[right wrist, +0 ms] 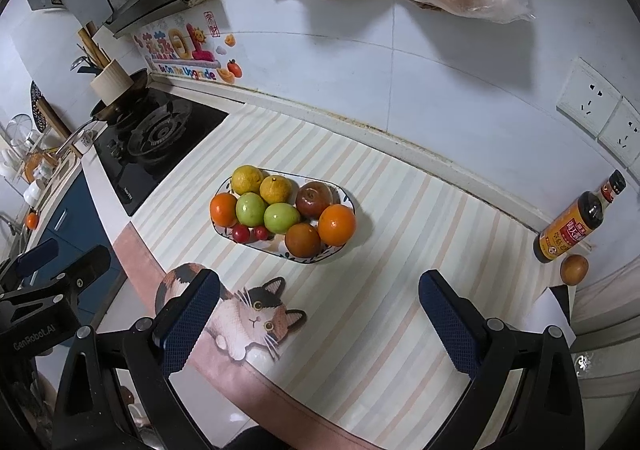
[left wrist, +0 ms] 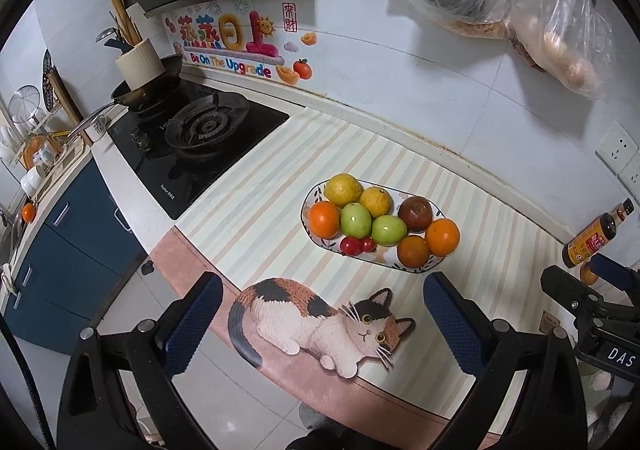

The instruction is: Organize fruits

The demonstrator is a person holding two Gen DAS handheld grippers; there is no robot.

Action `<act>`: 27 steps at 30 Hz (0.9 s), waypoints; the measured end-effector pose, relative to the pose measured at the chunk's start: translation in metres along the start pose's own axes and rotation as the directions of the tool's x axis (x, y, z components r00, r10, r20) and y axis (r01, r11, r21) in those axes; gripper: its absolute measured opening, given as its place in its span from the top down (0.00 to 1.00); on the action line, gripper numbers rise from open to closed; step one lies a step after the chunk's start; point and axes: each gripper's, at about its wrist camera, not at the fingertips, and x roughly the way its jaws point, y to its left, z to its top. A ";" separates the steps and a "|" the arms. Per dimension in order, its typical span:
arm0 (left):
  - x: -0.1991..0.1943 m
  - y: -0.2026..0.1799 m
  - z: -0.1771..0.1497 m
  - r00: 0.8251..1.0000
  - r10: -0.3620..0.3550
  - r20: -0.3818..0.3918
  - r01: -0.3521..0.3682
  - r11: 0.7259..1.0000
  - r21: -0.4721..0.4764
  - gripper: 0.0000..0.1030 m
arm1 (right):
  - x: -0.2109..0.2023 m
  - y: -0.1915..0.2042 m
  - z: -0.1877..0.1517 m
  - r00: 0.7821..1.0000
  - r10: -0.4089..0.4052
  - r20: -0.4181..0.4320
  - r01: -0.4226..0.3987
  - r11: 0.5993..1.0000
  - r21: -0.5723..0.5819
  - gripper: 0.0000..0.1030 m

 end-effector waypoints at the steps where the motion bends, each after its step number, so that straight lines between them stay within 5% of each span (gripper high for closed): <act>1: 0.000 0.000 -0.001 1.000 -0.002 -0.005 0.002 1.000 -0.002 0.00 | -0.001 0.000 -0.001 1.000 0.000 -0.001 0.000 1.000 -0.002 0.01; 27: -0.016 -0.007 -0.007 1.000 -0.008 0.003 0.008 1.000 0.012 0.00 | -0.012 -0.002 -0.003 1.000 0.002 0.006 -0.002 1.000 -0.010 0.01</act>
